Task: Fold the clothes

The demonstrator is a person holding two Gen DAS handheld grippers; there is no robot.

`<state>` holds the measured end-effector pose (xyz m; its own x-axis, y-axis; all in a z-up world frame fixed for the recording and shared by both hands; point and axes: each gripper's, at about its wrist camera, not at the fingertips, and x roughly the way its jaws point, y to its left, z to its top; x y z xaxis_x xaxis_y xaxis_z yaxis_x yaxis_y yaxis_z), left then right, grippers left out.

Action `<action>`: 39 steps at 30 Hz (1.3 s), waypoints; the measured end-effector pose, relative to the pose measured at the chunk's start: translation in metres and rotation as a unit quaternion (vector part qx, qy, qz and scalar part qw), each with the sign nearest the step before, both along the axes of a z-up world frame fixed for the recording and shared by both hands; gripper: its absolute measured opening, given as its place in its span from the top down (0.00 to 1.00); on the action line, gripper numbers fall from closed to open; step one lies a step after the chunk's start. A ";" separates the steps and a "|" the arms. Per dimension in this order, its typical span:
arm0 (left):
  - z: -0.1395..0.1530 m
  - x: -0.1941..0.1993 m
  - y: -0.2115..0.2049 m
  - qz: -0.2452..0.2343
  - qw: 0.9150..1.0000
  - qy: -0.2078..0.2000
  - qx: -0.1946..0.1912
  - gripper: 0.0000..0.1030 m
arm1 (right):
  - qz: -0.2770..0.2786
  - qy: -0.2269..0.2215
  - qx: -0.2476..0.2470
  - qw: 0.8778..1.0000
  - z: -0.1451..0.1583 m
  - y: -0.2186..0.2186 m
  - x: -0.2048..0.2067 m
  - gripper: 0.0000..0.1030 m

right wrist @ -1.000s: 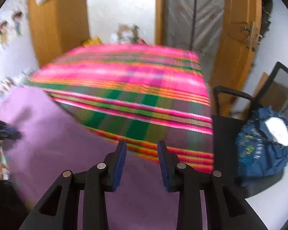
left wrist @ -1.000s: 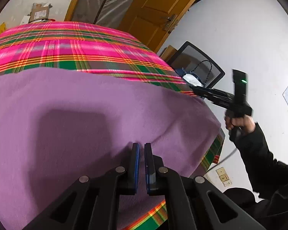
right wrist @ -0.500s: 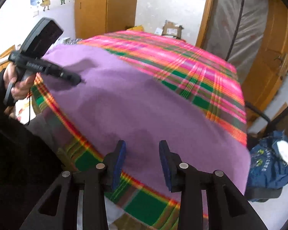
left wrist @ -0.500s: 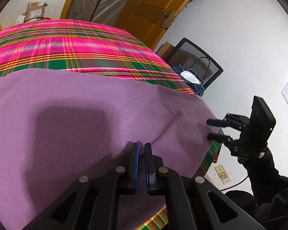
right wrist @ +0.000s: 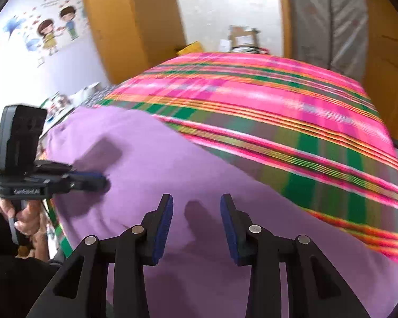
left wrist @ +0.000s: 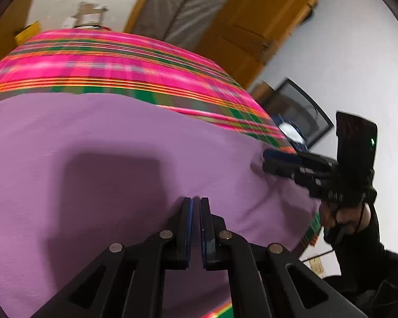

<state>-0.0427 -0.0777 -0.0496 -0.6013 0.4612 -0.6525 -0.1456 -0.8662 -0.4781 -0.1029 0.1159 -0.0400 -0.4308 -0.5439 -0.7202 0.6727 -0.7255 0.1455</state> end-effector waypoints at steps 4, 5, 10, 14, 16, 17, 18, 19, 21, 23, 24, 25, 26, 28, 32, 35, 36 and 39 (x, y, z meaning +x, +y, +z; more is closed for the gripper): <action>-0.003 -0.006 -0.014 0.018 1.000 -0.004 0.007 0.96 | 0.014 -0.007 0.036 0.999 -0.012 -0.029 -0.014 0.64; -0.004 -0.008 -0.015 0.019 1.000 -0.004 0.009 0.96 | 0.010 -0.003 0.032 0.999 -0.012 -0.030 -0.018 0.65; -0.004 -0.020 -0.030 0.044 0.999 -0.011 0.013 0.96 | -0.024 -0.009 0.041 0.999 -0.005 -0.031 -0.035 0.66; 0.005 -0.011 -0.052 0.087 0.996 0.010 -0.009 0.96 | -0.020 -0.003 0.019 1.000 0.011 -0.031 -0.024 0.63; 0.007 -0.009 -0.069 0.111 0.994 0.010 -0.013 0.96 | -0.001 -0.005 0.010 1.000 0.016 -0.039 -0.021 0.63; 0.007 -0.008 -0.079 0.126 0.992 0.009 -0.017 0.96 | 0.010 -0.003 0.009 1.000 0.018 -0.045 -0.019 0.63; 0.006 -0.007 -0.088 0.138 0.990 0.006 -0.020 0.96 | 0.024 -0.002 0.009 1.000 0.020 -0.054 -0.017 0.62; 0.006 -0.006 -0.096 0.150 0.988 0.002 -0.023 0.96 | 0.033 -0.004 0.008 0.999 0.020 -0.061 -0.017 0.62; 0.007 -0.005 -0.112 0.175 0.984 -0.004 -0.031 0.96 | 0.046 -0.012 0.009 0.999 0.020 -0.077 -0.021 0.61; 0.013 -0.003 -0.125 0.190 0.981 -0.006 -0.044 0.96 | 0.050 -0.022 0.008 0.998 0.020 -0.088 -0.028 0.60; 0.016 -0.003 -0.131 0.196 0.979 -0.005 -0.049 0.96 | 0.050 -0.026 0.005 0.998 0.021 -0.094 -0.032 0.60; 0.021 -0.002 -0.137 0.203 0.978 -0.002 -0.055 0.96 | 0.050 -0.031 0.002 0.998 0.022 -0.100 -0.036 0.60; 0.025 -0.003 -0.142 0.208 0.976 0.000 -0.060 0.96 | 0.050 -0.034 0.000 0.998 0.022 -0.104 -0.040 0.58; 0.033 -0.001 -0.156 0.225 0.971 0.005 -0.079 0.93 | 0.046 -0.040 -0.003 0.998 0.025 -0.114 -0.052 0.55; 0.037 0.000 -0.197 0.263 0.959 -0.006 -0.106 0.78 | 0.060 -0.058 0.000 0.997 0.024 -0.134 -0.072 0.54; 0.028 -0.001 -0.228 0.290 0.949 -0.033 -0.121 0.77 | 0.074 -0.074 0.017 0.994 0.013 -0.150 -0.080 0.54; 0.022 -0.001 -0.236 0.296 0.946 -0.045 -0.125 0.77 | 0.078 -0.079 0.023 0.994 0.010 -0.156 -0.082 0.54; 0.011 -0.001 -0.240 0.296 0.945 -0.055 -0.129 0.77 | 0.080 -0.096 0.033 0.992 -0.002 -0.162 -0.087 0.54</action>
